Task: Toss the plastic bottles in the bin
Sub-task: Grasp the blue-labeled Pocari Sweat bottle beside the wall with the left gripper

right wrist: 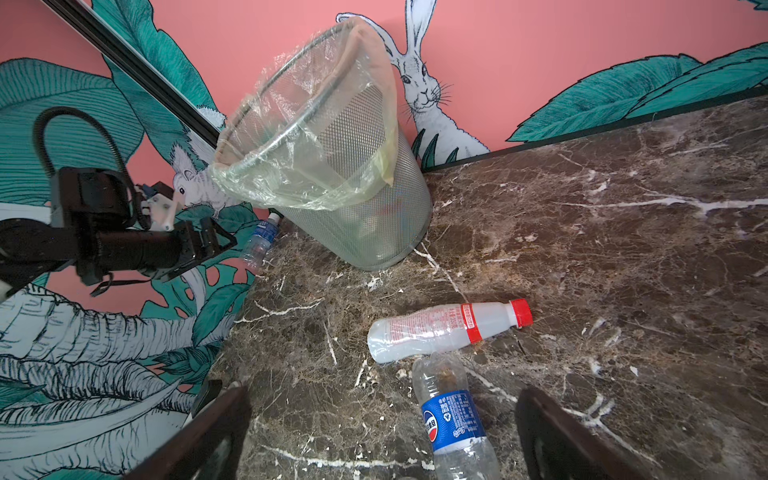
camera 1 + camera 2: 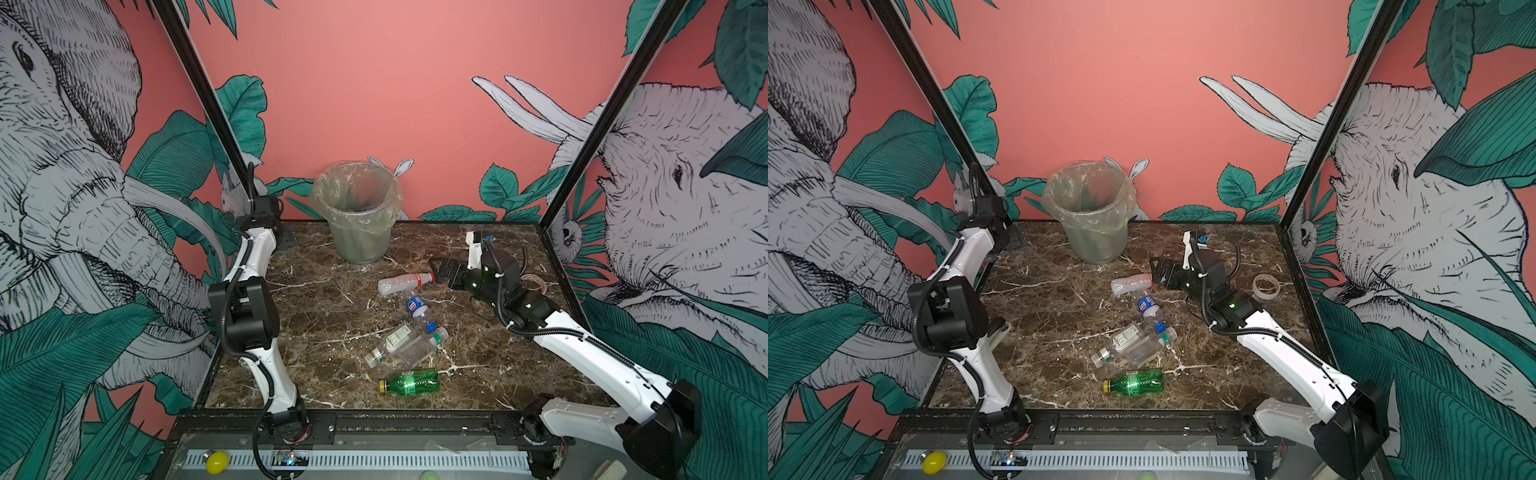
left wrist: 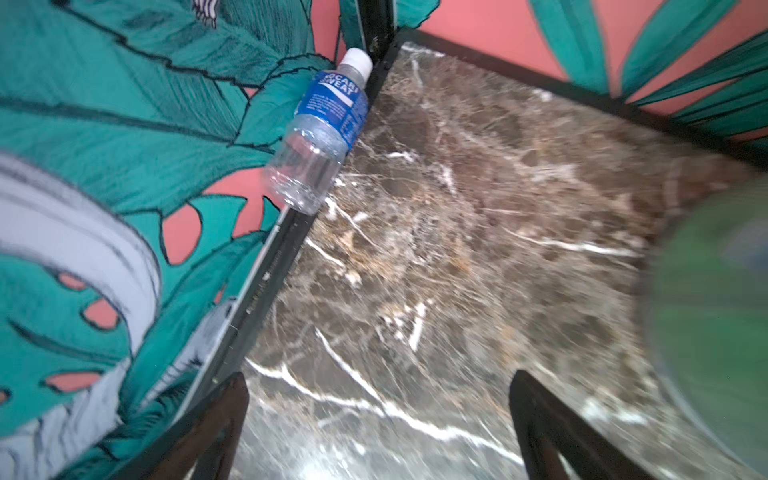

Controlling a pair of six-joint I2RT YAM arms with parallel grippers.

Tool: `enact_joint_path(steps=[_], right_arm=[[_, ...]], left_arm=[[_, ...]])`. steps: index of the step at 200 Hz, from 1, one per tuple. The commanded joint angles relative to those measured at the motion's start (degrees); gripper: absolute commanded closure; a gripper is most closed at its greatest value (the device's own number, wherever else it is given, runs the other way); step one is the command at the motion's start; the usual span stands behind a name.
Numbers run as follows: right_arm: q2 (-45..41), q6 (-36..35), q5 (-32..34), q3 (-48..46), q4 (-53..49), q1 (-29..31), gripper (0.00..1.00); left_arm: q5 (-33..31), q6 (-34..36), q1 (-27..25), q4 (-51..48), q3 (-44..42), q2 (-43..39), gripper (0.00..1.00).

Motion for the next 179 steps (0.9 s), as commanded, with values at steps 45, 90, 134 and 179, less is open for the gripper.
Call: enact_joint_path(steps=[45, 90, 134, 179], right_arm=[[-0.8, 0.1, 0.1, 0.6, -0.5, 0.3, 0.01], [1.7, -1.0, -1.1, 2.9, -1.8, 0.3, 0.01], [3.6, -1.1, -1.2, 3.8, -2.2, 0.3, 0.01], [5.3, 0.0, -1.6, 4.7, -2.6, 0.3, 0.01]], left_arm=[[-17.7, 17.7, -0.1, -8.1, 19.7, 15.9, 0.01], [-21.7, 27.8, 0.3, -5.3, 23.0, 22.4, 0.01], [-24.3, 34.2, 1.1, -2.0, 25.8, 27.1, 0.01], [-24.2, 36.1, 2.8, 0.9, 27.7, 29.7, 0.02]])
